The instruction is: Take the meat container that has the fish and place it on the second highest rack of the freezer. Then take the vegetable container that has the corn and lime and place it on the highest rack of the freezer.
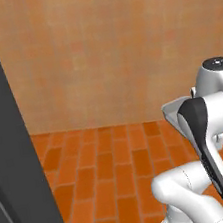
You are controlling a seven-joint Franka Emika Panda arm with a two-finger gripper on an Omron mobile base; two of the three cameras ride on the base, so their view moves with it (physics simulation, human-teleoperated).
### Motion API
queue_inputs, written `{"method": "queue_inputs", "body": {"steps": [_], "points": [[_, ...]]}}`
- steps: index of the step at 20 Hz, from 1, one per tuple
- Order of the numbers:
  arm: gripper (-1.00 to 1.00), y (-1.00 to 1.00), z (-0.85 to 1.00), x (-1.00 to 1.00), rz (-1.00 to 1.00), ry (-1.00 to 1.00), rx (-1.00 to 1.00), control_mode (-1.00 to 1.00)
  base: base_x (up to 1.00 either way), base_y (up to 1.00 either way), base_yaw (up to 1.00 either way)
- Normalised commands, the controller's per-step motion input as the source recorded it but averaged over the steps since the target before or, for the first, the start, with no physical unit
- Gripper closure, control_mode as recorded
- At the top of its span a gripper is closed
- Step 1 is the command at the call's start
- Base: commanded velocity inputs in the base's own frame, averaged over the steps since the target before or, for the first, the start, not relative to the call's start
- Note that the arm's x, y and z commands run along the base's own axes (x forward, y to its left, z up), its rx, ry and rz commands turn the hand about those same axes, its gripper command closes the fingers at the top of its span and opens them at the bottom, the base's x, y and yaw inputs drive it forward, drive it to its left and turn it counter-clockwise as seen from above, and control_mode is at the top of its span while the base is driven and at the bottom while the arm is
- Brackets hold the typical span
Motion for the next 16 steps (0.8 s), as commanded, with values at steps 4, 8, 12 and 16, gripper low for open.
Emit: {"method": "queue_inputs", "body": {"steps": [4,8,12,16], "points": [[1.00,0.00,0.00,0.00,0.00,0.00,0.00,1.00,0.35,0.00,0.93],[1.00,0.00,0.00,0.00,0.00,0.00,0.00,1.00,0.27,0.00,0.95],[1.00,0.00,0.00,0.00,0.00,0.00,0.00,1.00,0.23,0.00,0.97],[1.00,0.00,0.00,0.00,0.00,0.00,0.00,1.00,0.22,0.00,0.97]]}}
